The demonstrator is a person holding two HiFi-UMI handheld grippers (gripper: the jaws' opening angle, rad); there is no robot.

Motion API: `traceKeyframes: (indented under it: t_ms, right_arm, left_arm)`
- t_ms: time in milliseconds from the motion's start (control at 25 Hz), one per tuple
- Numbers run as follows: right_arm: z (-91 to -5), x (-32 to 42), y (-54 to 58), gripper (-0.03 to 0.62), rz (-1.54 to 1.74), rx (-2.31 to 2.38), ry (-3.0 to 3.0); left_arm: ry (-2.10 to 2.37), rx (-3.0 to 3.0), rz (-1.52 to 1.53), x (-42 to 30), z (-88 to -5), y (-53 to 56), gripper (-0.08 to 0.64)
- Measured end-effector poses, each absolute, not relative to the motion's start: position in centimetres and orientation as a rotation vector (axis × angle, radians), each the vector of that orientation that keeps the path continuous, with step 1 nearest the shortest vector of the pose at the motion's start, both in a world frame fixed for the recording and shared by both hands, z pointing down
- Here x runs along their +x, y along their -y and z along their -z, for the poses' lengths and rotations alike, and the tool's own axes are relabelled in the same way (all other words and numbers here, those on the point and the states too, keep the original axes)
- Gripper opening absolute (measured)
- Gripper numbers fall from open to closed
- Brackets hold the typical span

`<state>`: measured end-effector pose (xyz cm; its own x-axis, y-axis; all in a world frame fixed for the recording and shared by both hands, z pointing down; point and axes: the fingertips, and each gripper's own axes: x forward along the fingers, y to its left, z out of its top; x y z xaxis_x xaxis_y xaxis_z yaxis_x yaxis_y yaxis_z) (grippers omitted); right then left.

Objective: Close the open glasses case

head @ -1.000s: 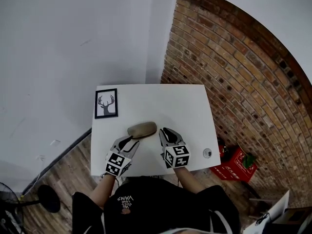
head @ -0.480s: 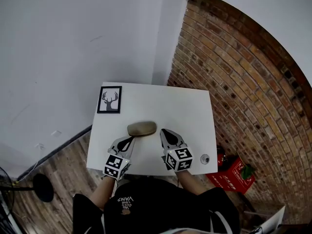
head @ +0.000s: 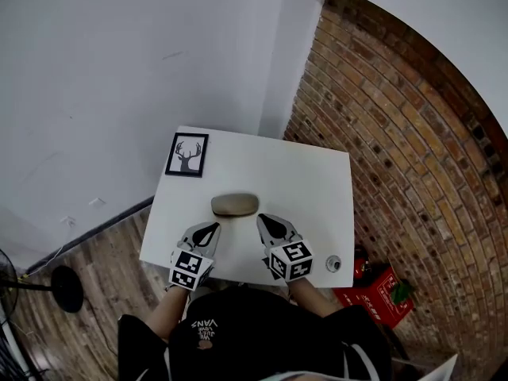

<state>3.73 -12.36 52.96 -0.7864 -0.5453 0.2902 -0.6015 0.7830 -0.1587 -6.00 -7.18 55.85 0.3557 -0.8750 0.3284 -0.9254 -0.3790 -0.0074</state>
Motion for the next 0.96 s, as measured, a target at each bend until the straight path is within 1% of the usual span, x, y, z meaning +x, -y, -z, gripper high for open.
traceKeyframes:
  t_ms: [480,960]
  right_arm:
    - [-53.7,4.0,12.1,-0.002,-0.312,0.855,2.72]
    - [-53.8,3.1,12.6,-0.002,-0.315,0.857,2.719]
  left_arm:
    - [1.643,2.408,-0.398,-5.1,-56.4,6.6,0.011]
    - [1.657,2.399,-0.393,-6.3,-56.1,6.9,0.011]
